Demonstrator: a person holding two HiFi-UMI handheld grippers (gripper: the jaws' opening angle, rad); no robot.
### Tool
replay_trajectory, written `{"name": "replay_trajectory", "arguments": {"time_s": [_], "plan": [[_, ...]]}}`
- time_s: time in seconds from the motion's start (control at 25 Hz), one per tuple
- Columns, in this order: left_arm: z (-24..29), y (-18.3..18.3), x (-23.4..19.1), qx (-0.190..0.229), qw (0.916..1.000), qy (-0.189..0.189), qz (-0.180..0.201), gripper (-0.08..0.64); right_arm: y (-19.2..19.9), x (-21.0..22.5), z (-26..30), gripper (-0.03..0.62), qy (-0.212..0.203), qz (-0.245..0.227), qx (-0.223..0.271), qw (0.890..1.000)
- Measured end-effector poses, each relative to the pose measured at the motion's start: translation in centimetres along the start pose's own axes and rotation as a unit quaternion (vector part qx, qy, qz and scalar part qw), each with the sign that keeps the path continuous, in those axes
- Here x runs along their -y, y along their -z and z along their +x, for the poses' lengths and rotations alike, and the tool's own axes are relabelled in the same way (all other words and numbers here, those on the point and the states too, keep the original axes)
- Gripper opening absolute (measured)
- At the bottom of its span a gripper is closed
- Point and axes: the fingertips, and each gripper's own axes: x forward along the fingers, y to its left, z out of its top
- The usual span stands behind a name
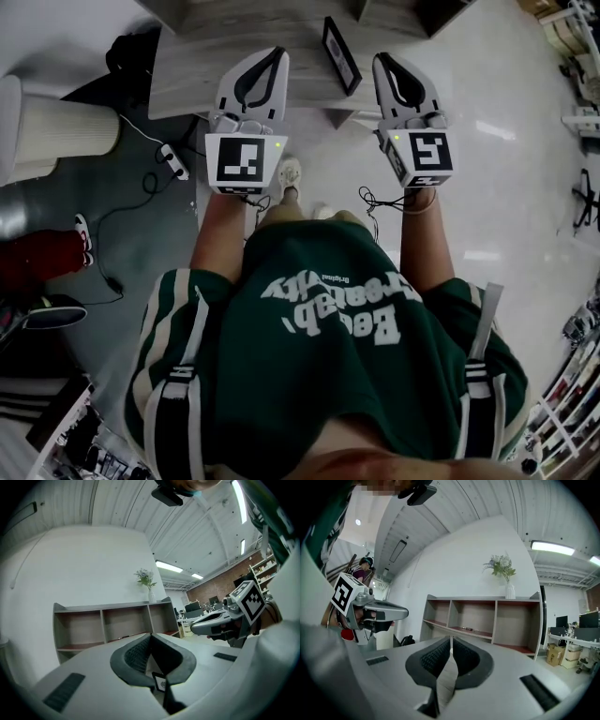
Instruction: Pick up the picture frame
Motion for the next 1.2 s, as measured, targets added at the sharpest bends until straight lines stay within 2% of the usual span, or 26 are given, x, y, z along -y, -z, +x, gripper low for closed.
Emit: {"name": "replay_trajectory", "arguments": {"time_s": [0.16, 0.36, 0.56, 0.76, 0.96, 1.2], "plan": [[3.6, 0.0, -2.2, 0.017, 0.9995, 0.026, 0.007, 0.018, -0.7, 1.1, 3.8, 0.037, 0.017, -0.002, 0.003, 1.000], [5.6, -0.6, -2.9, 0.030, 0.9979, 0.055, 0.014, 0.018, -2.5, 1.8, 5.3, 0.037, 0.031, -0.009, 0.055, 0.998], [6.4, -0.6, -3.3, 0.044, 0.9954, 0.084, 0.014, 0.018, -3.0, 1.6, 5.4, 0.037, 0.054, -0.016, 0.060, 0.997], [7.8, 0.2, -4.0, 0.038, 0.9935, 0.107, 0.008, 0.018, -3.0, 1.7, 6.2, 0.037, 0.073, -0.019, 0.047, 0.996], [8.8, 1.4, -5.3, 0.034, 0.9933, 0.110, -0.001, 0.018, -2.3, 1.5, 8.1, 0.037, 0.071, -0.021, 0.032, 0.997], [10.1, 2.1, -7.3, 0.020, 0.9957, 0.091, -0.006, 0.018, -2.7, 2.2, 10.8, 0.037, 0.053, -0.026, 0.030, 0.998]]}}
